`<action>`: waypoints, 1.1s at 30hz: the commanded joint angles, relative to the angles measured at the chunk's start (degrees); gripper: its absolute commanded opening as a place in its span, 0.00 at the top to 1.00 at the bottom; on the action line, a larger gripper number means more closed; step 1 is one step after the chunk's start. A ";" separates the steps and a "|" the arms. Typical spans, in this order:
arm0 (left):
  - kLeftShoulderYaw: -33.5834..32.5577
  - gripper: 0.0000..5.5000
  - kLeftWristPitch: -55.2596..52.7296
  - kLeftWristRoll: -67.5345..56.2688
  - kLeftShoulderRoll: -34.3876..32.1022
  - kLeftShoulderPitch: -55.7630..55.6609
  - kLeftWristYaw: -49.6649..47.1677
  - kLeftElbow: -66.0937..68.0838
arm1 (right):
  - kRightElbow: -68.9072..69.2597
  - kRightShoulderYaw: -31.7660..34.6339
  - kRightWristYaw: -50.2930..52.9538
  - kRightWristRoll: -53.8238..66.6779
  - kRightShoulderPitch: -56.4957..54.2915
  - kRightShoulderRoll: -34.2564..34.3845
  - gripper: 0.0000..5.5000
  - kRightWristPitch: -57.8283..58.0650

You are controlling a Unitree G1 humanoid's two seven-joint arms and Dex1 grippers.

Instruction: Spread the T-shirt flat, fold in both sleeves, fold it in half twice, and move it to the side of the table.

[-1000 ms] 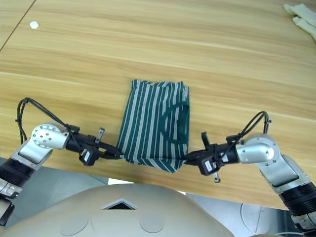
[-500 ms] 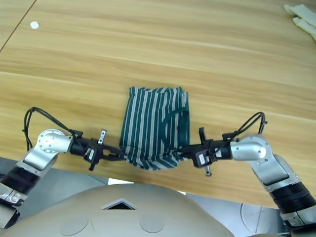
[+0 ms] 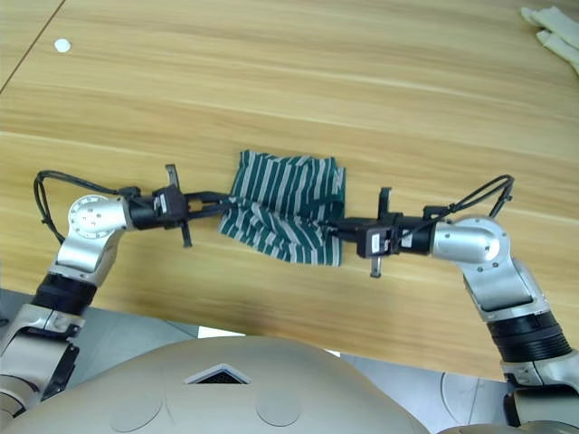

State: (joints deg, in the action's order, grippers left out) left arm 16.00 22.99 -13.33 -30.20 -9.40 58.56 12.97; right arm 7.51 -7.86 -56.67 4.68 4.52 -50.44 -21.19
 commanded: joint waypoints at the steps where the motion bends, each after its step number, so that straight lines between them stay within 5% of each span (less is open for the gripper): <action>1: -1.91 0.96 -1.01 2.32 1.87 -2.87 -3.12 3.64 | -4.78 0.85 3.21 -3.18 -5.09 1.67 0.98 2.07; 13: -3.54 0.96 -0.94 8.10 8.45 -12.62 -10.25 16.90 | -18.54 -2.37 13.42 -16.52 -16.33 6.69 0.98 4.47; 24: 2.49 0.96 -1.28 24.75 14.69 -25.67 -21.06 47.70 | -24.76 -9.38 17.00 -24.71 -20.57 12.56 0.98 4.15; 27: 1.41 0.85 -4.30 24.15 16.90 -28.75 -20.41 53.42 | -28.95 -8.72 20.59 -25.35 -22.75 15.09 0.86 6.22; 33: -10.93 0.69 -10.87 12.48 19.82 -35.50 -16.85 57.71 | -41.06 3.76 20.94 -9.14 -31.76 21.78 0.68 16.26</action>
State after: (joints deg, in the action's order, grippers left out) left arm 7.94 14.33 1.71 -10.92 -42.92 39.45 69.67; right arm -29.81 -8.51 -35.05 -9.72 -23.18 -30.28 -7.86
